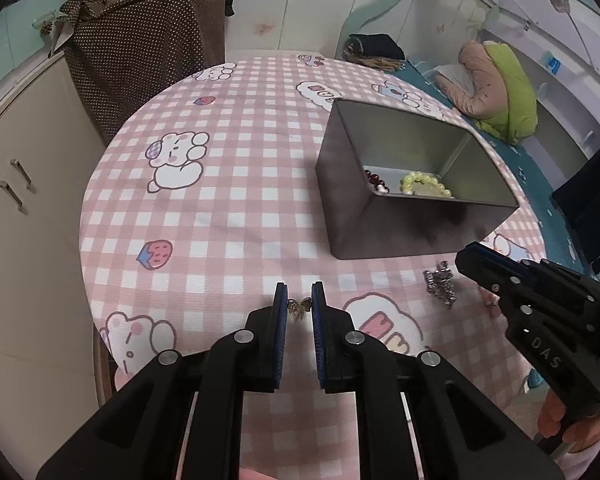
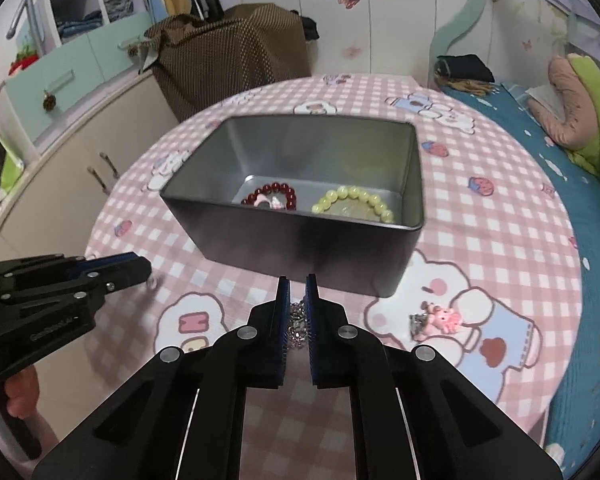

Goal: Organize jewelry
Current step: 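Grasp the gold-bow pearl earring with the left tool while the right tool grasps the silver chain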

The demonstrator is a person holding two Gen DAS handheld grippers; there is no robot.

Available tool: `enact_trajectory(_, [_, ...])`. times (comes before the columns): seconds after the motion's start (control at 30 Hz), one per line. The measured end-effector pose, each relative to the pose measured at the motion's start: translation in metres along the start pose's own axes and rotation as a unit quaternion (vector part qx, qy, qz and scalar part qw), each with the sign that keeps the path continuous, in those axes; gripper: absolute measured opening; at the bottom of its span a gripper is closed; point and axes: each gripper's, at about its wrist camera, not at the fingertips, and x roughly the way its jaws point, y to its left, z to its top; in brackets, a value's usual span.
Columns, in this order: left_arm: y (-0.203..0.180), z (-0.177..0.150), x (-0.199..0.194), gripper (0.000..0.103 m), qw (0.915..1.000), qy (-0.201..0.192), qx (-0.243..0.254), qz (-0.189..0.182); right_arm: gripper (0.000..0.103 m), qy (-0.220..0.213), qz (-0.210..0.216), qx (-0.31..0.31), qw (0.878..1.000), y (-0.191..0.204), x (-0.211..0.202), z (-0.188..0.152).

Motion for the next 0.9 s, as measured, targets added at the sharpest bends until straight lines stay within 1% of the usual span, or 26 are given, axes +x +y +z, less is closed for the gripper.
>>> enact_trajectory(0.1, [-0.003,0.001,-0.004,0.011,1.0,-0.006,0.005,-0.001,0.009,-0.004,0.0,-0.013,1.0,-0.001,-0.007,0.0])
enact_trajectory(0.13, [-0.004,0.002,-0.005,0.011,1.0,-0.006,0.006,-0.001,0.012,0.002,-0.012,-0.013,1.0,0.0,-0.006,-0.001])
enact_trajectory(0.17, [-0.005,0.002,-0.005,0.011,0.9999,-0.006,0.007,-0.002,0.011,0.006,-0.018,-0.005,1.0,-0.002,-0.005,-0.001])
enact_trajectory(0.23, [-0.006,0.002,-0.004,0.011,1.0,-0.005,0.007,-0.004,0.012,0.026,-0.005,0.002,1.0,-0.001,0.002,-0.002])
enact_trajectory(0.3, [-0.007,0.002,-0.001,0.011,1.0,0.001,0.005,-0.005,0.024,0.045,-0.002,0.008,0.999,-0.001,0.008,-0.005])
enact_trajectory(0.33, [-0.007,0.002,0.0,0.011,1.0,0.003,0.005,-0.005,0.045,0.053,-0.003,0.012,0.999,-0.001,0.011,-0.006])
enact_trajectory(0.37, [-0.008,0.002,0.001,0.011,1.0,0.005,0.006,-0.005,0.057,0.05,-0.003,0.014,0.999,-0.001,0.012,-0.009])
enact_trajectory(0.4, [-0.009,0.002,0.001,0.011,0.9999,0.006,0.007,-0.006,0.058,0.042,-0.006,0.011,0.999,0.0,0.013,-0.01])
enact_trajectory(0.47, [-0.01,0.002,0.001,0.011,0.9999,0.005,0.009,-0.006,0.057,0.045,-0.004,0.002,0.999,0.004,0.016,-0.012])
enact_trajectory(0.5, [-0.011,0.002,0.001,0.011,0.9999,0.005,0.009,-0.006,0.053,0.048,-0.002,-0.002,0.999,0.005,0.018,-0.013])
enact_trajectory(0.57, [-0.011,0.002,0.002,0.011,0.9999,0.006,0.008,-0.005,0.035,0.041,-0.011,-0.028,0.999,0.013,0.021,-0.015])
enact_trajectory(0.6, [-0.011,0.002,0.002,0.011,0.9999,0.006,0.008,-0.005,0.03,0.038,-0.015,-0.038,0.998,0.016,0.022,-0.016])
enact_trajectory(0.63, [-0.011,0.002,0.002,0.011,0.9999,0.007,0.008,-0.004,0.022,0.035,-0.011,-0.043,0.998,0.016,0.023,-0.016])
enact_trajectory(0.67, [-0.011,0.003,0.003,0.011,0.9999,0.007,0.007,-0.004,0.018,0.033,-0.007,-0.044,0.998,0.016,0.023,-0.016])
enact_trajectory(0.77, [-0.012,0.004,0.002,0.011,0.9999,0.006,0.009,-0.008,0.017,0.033,0.005,-0.035,0.999,0.011,0.021,-0.016])
enact_trajectory(0.9, [-0.016,0.006,0.002,0.011,0.9998,0.006,0.012,-0.013,0.017,0.03,0.006,-0.022,0.999,0.001,0.016,-0.015])
